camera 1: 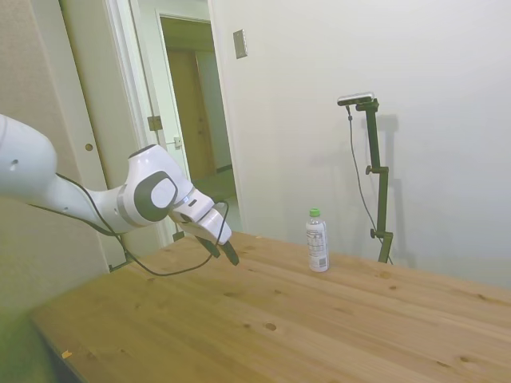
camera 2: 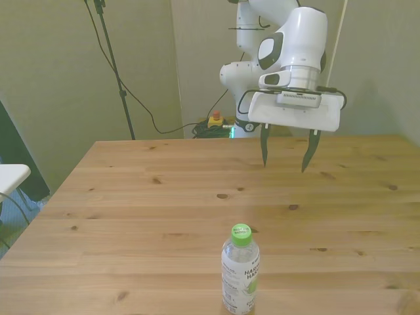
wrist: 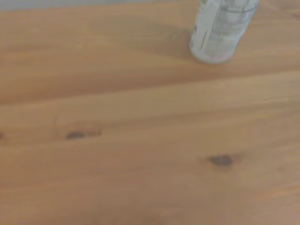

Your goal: Stand the water bottle

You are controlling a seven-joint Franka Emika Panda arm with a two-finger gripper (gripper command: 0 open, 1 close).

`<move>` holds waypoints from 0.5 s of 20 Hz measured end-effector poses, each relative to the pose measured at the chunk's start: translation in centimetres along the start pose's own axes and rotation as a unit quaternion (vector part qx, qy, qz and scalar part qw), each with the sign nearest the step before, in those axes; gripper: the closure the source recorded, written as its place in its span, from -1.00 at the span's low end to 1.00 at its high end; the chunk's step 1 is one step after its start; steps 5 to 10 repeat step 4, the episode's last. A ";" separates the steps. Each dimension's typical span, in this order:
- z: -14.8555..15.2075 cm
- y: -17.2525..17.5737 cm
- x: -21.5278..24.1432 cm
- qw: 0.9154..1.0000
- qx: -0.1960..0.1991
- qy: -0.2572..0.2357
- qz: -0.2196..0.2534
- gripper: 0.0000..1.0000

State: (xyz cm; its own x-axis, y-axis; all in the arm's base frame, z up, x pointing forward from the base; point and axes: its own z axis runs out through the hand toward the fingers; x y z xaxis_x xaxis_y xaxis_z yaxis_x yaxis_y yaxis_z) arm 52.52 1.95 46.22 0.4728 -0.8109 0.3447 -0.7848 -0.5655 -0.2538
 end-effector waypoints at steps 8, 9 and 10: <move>-1.1 2.1 -1.9 0.998 -0.032 -0.042 -0.014 -1.00; -1.1 2.1 -1.9 0.998 -0.032 -0.042 -0.014 -1.00; -1.1 2.1 -1.9 0.998 -0.032 -0.042 -0.014 -1.00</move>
